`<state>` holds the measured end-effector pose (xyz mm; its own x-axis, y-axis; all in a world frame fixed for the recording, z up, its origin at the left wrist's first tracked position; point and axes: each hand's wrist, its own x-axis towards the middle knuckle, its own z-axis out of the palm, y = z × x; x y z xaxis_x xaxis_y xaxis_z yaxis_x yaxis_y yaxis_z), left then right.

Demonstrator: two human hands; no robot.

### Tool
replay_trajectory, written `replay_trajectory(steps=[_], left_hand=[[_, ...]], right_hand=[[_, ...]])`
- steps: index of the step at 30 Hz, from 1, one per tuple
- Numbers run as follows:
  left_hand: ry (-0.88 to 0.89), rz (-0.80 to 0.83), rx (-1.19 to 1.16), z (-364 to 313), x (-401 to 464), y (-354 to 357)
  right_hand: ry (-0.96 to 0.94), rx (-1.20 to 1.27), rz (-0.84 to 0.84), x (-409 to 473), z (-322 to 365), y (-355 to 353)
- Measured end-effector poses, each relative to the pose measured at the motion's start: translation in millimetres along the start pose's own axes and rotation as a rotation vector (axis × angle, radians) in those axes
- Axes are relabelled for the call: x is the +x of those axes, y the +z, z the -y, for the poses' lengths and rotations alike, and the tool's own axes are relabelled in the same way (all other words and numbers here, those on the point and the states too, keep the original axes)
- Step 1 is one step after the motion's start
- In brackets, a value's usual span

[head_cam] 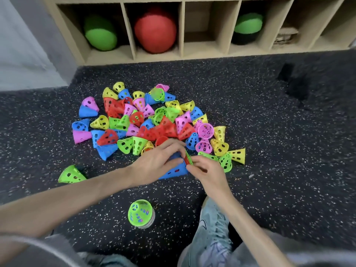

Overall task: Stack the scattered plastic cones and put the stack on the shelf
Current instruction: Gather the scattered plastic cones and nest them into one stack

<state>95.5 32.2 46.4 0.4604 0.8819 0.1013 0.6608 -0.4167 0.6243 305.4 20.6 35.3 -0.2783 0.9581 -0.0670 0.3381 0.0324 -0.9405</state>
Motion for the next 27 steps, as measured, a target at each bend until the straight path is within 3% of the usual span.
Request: replay_trajectory(steps=[7,14,21,27], left_hand=[[-0.128,-0.053,-0.095,8,-11,13],[-0.183,0.143,-0.078,11,-16,22],[-0.232,-0.021,0.035,23,-32,10],[-0.347,-0.132,-0.026,39,-61,-2]], right_hand=[[0.054,-0.017,-0.005,-2,-5,22],[0.055,-0.090,-0.023,0,-1,27],[0.045,-0.142,0.006,11,12,51],[0.045,-0.137,0.051,23,20,81]])
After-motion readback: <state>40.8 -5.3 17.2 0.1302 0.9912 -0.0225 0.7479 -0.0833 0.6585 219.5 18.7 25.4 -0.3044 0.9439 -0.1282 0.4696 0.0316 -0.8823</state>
